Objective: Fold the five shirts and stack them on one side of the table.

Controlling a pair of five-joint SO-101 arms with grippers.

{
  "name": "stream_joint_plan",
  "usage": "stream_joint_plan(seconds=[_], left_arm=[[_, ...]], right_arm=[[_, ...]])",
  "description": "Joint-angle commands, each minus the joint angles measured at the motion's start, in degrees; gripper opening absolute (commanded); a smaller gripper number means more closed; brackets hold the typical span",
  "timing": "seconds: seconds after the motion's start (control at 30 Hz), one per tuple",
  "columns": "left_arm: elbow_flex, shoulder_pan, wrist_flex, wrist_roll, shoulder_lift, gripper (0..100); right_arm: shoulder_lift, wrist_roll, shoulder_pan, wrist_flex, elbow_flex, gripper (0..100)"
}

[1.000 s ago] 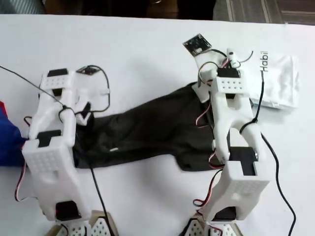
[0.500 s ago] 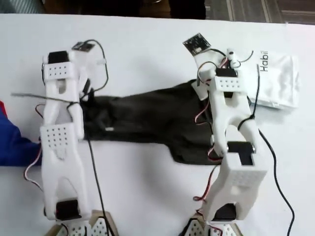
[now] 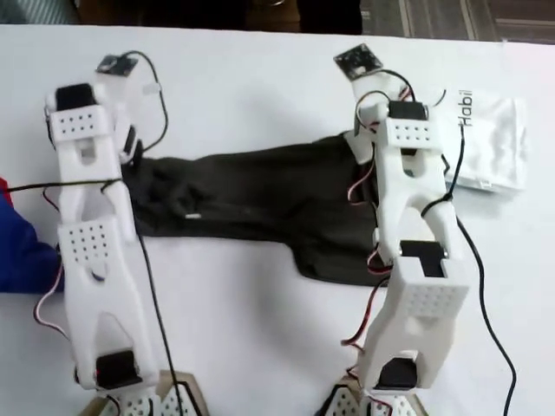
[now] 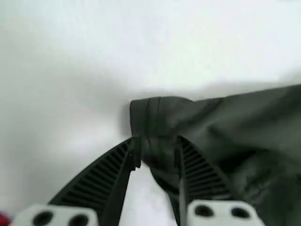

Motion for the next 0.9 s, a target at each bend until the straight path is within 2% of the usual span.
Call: stream_joint_plan(seconds=[0.0,0.1,0.37,0.5,0.63,0.73,0.87], left_arm=[[9.1,-1.1,1.1,-3.3,-14.5,15],[21.9,-2.1,1.1,-6.3,-25.7,15],[57.5,-2.6,-0.7,-10.2,-55.5,15],[75.3,-3.3,-9.8,-10.6,-61.8,15],[90.1,-3.0,-24.4,-7.7,-61.6,15],[94.5,-2.6,-32.5,-3.8,-61.0,15],[95.1,-1.3,-36.4,-0.2,-59.4,15]], right_arm=[[-6.2,-3.0,0.2,2.7,-4.0,17.7],[-9.8,-3.0,-1.4,6.3,-4.1,23.5],[-20.3,-3.1,-9.2,16.1,-3.9,21.4],[-24.9,-3.3,-10.8,21.1,-3.8,21.1],[-28.1,-5.0,-9.3,26.2,-3.0,21.2],[-29.9,-5.0,-7.3,26.1,1.4,21.2],[-31.8,-4.9,-3.6,21.1,10.3,21.2]])
